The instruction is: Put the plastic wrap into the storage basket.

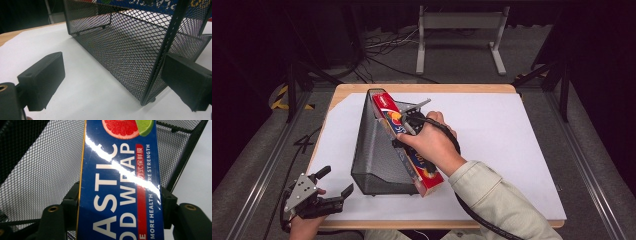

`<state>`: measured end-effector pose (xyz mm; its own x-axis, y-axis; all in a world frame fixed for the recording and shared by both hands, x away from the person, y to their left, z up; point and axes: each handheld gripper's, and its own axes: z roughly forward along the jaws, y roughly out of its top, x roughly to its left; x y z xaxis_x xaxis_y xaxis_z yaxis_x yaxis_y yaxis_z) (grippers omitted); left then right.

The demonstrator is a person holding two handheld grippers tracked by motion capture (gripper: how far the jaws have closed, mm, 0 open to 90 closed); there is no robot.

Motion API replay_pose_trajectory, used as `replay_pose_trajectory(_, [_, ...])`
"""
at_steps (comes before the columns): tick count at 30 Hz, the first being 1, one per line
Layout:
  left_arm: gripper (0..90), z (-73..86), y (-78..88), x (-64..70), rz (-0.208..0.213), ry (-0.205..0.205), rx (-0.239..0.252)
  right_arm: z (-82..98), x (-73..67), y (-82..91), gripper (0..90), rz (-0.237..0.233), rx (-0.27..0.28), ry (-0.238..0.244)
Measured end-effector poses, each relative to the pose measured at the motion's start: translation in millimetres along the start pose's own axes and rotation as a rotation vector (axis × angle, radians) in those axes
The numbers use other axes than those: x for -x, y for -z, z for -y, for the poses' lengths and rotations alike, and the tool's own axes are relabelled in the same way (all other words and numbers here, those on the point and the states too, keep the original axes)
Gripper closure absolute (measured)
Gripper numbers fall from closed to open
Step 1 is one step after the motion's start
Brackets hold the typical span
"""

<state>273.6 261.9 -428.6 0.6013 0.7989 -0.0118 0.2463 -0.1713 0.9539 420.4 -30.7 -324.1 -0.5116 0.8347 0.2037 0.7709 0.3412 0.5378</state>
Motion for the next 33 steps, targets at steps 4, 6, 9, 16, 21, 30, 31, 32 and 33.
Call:
replay_pose_trajectory(4, [6.2, -0.1, -0.1, 0.3, 0.001, -0.003, -0.002, -1.3, -2.6, -5.9, 38.7, 0.013, -0.031, 0.007])
replay_pose_trajectory(6, [6.2, -0.1, 0.0, 0.3, 0.000, -0.001, -0.002, -2.8, -3.2, -9.1, 38.7, 0.019, -0.043, 0.009])
replay_pose_trajectory(9, [6.2, 0.2, 0.1, -0.1, 0.001, -0.001, -0.004, -5.5, -3.5, -13.8, 38.6, 0.030, -0.059, 0.001])
replay_pose_trajectory(16, [6.2, 0.8, 0.8, -0.2, 0.000, 0.003, -0.005, -8.8, -2.2, -25.2, 38.4, 0.059, -0.100, -0.012])
replay_pose_trajectory(21, [6.2, 1.0, 1.2, -0.4, -0.001, 0.002, -0.007, -8.4, -2.7, -33.0, 38.3, 0.066, -0.132, -0.013])
replay_pose_trajectory(30, [6.4, 1.0, 0.5, 0.2, 0.005, -0.005, -0.014, -12.9, -2.9, -40.4, 38.2, 0.085, -0.185, -0.021])
replay_pose_trajectory(31, [6.4, 1.0, 0.4, 0.1, 0.005, -0.005, -0.014, -13.2, -2.9, -41.5, 38.3, 0.087, -0.193, -0.024])
replay_pose_trajectory(32, [6.4, 1.1, 0.5, 0.0, 0.004, -0.004, -0.016, -13.4, -2.7, -42.4, 38.2, 0.090, -0.197, -0.024])
replay_pose_trajectory(33, [6.4, 1.1, 0.5, 0.0, 0.004, -0.004, -0.016, -13.4, -2.7, -42.4, 38.2, 0.090, -0.197, -0.024])
